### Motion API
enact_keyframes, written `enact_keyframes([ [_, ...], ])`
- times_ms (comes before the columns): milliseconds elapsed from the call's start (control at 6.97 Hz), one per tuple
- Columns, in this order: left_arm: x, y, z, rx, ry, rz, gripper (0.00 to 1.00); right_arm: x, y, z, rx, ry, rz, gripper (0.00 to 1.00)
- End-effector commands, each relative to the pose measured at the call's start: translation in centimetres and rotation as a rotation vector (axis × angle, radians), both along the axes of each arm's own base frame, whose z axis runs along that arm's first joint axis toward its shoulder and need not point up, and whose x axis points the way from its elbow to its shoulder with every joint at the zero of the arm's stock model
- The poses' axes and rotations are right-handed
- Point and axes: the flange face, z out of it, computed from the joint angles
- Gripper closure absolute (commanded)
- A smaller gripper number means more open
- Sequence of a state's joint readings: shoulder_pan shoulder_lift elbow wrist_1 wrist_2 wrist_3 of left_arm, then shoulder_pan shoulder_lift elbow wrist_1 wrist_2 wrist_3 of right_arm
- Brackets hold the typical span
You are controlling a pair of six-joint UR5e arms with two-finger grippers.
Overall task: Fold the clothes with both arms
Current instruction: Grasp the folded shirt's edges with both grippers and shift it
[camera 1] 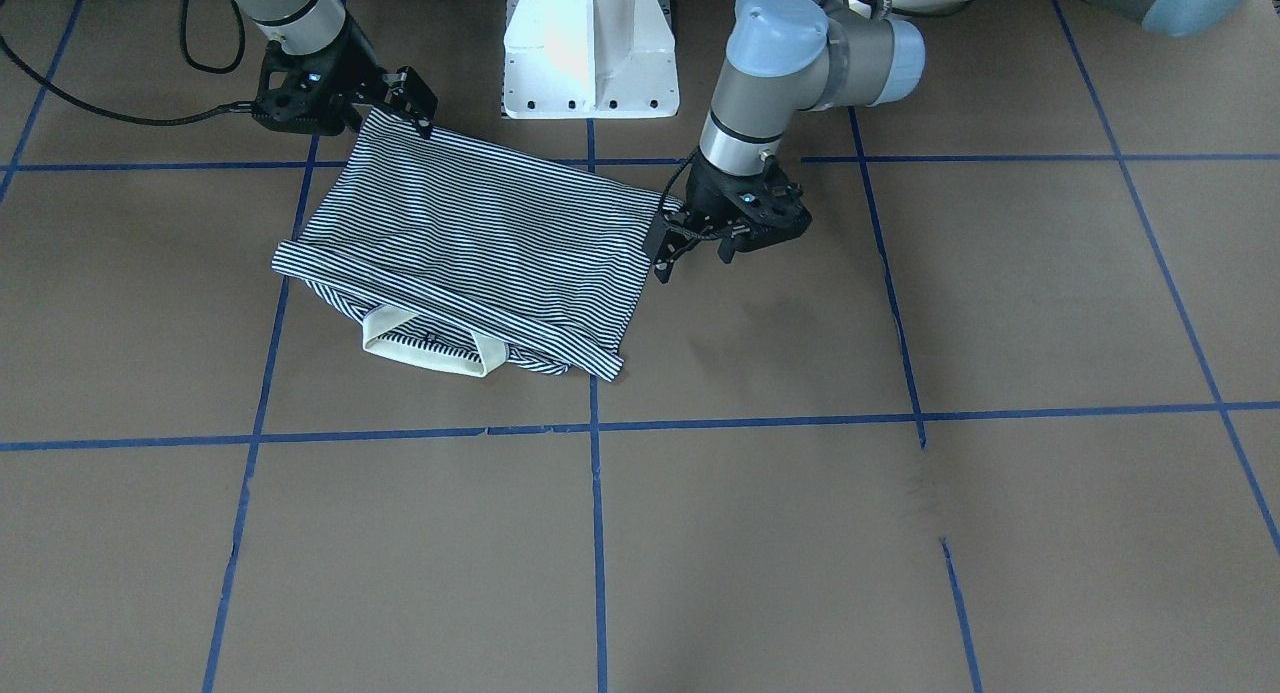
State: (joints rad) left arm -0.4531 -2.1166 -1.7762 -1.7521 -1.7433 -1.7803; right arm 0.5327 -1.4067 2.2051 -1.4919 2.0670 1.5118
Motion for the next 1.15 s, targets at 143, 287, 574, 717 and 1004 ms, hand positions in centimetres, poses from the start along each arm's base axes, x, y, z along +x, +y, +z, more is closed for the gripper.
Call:
enact_keyframes([
  [143, 4.8, 7.6, -0.1, -0.202, -0.086, -0.03, 0.0, 2.0, -2.9, -1.8, 0.035, -0.023, 0.091, 0.0],
  [287, 5.6, 8.6, -0.1, -0.194, -0.092, -0.029, 0.0, 2.0, -2.9, -1.8, 0.036, -0.022, 0.092, 0.0],
  [574, 5.9, 8.9, 0.8, -0.194, -0.11, -0.03, 0.02, 2.0, -2.9, -1.8, 0.037, -0.024, 0.092, 0.0],
  [717, 6.0, 9.1, 1.4, -0.195, -0.119, -0.029, 0.03, 2.0, -2.9, -1.9, 0.037, -0.025, 0.092, 0.0],
  [1004, 6.3, 9.5, 1.4, -0.205, -0.12, -0.031, 0.31, 2.1, -2.9, -1.9, 0.038, -0.025, 0.094, 0.0],
])
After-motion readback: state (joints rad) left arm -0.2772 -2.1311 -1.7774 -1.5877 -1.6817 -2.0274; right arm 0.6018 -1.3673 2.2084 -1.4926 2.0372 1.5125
